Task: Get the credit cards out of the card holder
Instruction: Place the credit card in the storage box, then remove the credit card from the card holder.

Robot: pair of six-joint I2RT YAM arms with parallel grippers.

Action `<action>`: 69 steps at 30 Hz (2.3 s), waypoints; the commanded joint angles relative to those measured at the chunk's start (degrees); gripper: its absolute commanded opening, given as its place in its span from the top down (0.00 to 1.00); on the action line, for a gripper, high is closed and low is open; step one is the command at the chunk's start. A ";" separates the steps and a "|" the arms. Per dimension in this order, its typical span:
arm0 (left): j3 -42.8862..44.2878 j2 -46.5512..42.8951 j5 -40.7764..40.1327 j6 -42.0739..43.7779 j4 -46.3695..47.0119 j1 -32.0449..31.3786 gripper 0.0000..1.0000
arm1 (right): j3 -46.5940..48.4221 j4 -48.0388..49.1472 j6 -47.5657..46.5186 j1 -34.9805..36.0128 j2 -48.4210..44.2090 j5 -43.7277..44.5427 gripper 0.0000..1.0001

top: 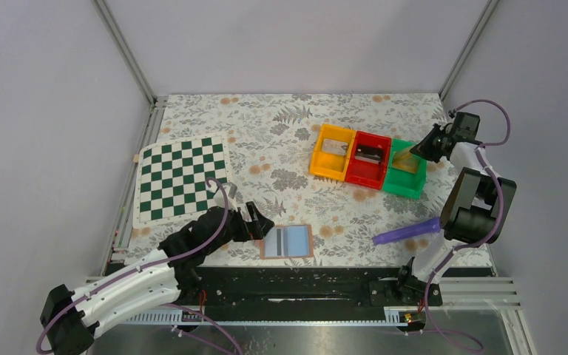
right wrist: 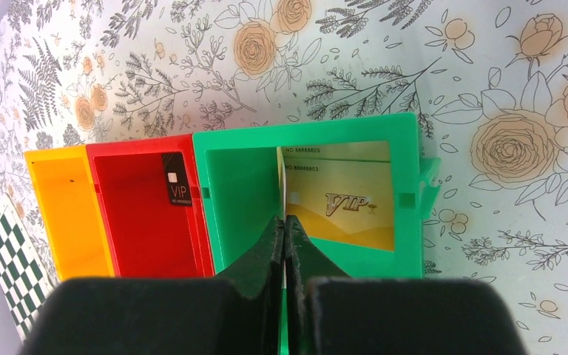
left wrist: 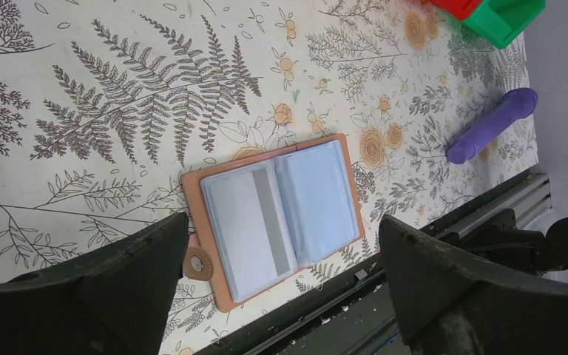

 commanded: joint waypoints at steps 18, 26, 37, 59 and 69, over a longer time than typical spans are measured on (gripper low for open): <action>0.79 -1.02 -1.71 0.18 -0.81 0.28 0.01 | 3.15 -4.19 0.93 -2.41 -3.29 7.58 0.60; 5.84 7.71 -2.05 1.75 -9.33 3.63 0.04 | 3.81 -9.83 5.26 -0.27 -9.11 6.09 0.59; 1.00 10.56 17.22 0.09 -2.61 11.98 0.23 | -15.36 -9.59 12.12 24.49 -32.23 8.44 0.61; -5.85 18.48 24.33 0.57 11.96 12.38 0.90 | -25.30 11.65 31.13 81.97 -20.83 29.39 0.44; -8.98 10.99 30.06 -4.59 21.16 12.35 1.00 | -20.86 7.16 27.85 88.10 -16.77 39.24 0.25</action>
